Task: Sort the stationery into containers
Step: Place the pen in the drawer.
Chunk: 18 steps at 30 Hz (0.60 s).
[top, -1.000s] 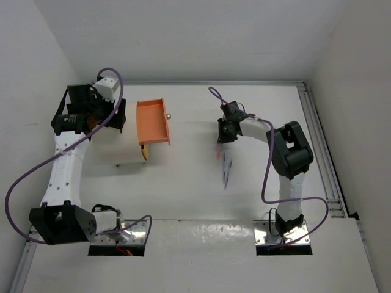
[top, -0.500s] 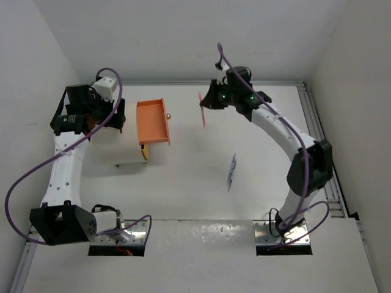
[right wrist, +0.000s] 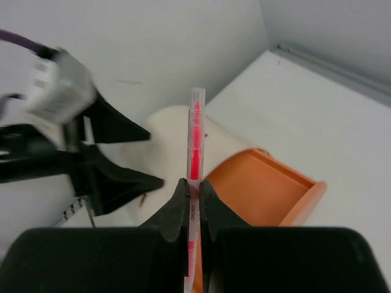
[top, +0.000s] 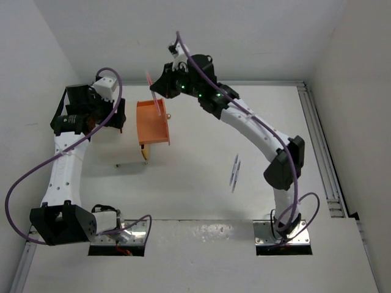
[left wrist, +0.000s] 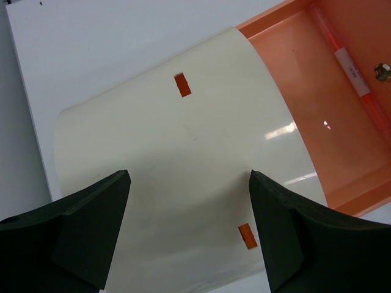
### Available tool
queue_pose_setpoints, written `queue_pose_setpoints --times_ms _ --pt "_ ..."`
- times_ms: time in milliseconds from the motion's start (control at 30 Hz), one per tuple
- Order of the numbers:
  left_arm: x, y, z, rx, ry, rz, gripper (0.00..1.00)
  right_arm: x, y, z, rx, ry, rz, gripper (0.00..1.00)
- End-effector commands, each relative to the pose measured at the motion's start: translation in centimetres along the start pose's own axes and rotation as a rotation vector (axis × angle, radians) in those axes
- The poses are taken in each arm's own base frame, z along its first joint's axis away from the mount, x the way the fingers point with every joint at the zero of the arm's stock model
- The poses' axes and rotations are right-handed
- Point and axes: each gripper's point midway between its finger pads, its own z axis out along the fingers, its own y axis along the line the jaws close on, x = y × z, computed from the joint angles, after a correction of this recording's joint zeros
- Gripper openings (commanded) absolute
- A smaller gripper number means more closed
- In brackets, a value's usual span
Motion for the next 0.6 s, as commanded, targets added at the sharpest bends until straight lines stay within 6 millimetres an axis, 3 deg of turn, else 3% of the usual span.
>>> queue_pose_setpoints --times_ms 0,233,400,433,567 --pt "2.0 0.5 -0.1 -0.018 0.066 -0.010 0.85 2.8 -1.3 2.0 0.038 0.040 0.016 0.00" --pt "2.3 0.6 0.0 -0.022 0.071 -0.011 0.85 6.9 -2.1 4.1 0.046 0.105 0.006 0.00" --pt "2.3 0.6 0.0 -0.017 0.070 -0.015 0.85 9.2 -2.2 4.4 0.053 0.162 -0.002 0.02" --pt "2.3 0.6 0.0 -0.020 0.070 -0.016 0.85 9.6 -2.3 4.4 0.061 0.177 0.007 0.17" --pt "2.3 0.8 0.1 -0.024 0.072 -0.013 0.85 8.4 -1.5 3.5 0.051 0.179 0.015 0.49"
